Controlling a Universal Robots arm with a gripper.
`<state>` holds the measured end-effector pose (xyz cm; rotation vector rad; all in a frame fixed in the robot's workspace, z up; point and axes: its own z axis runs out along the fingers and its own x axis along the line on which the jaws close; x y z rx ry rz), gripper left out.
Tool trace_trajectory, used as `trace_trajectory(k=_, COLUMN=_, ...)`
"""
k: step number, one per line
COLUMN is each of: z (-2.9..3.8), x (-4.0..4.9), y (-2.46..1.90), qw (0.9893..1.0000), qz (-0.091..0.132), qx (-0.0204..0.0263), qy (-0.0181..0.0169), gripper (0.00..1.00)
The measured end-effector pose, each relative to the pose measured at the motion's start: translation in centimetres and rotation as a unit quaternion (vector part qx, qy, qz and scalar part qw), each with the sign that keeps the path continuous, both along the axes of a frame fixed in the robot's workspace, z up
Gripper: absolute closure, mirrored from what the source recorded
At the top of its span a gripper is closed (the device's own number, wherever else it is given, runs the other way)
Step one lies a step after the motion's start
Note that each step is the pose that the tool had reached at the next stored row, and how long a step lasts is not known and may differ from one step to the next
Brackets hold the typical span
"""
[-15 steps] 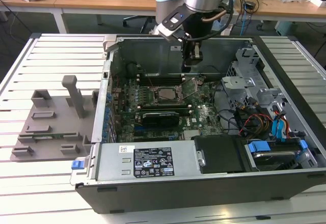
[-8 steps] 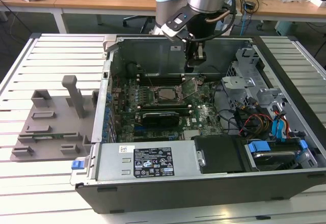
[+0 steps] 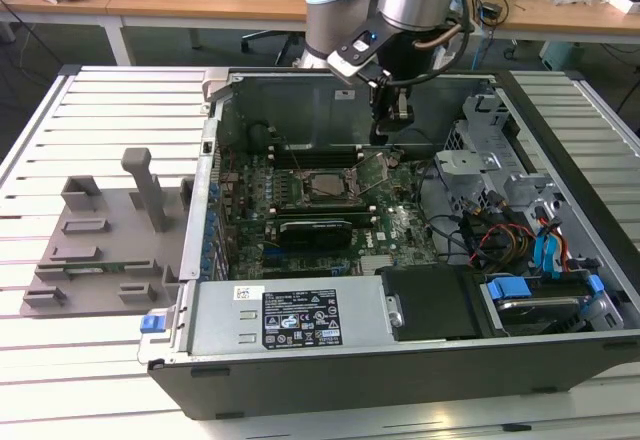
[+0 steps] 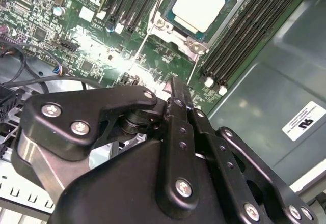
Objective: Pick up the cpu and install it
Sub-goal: 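Close the cpu cover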
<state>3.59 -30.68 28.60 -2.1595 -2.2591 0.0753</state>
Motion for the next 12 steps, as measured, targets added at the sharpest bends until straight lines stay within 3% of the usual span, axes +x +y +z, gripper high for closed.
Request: trace_trajectory(k=12, z=-0.67, x=1.43, y=0.0, qw=1.0, qz=0.0, qx=0.0, qy=0.0001, gripper=0.89)
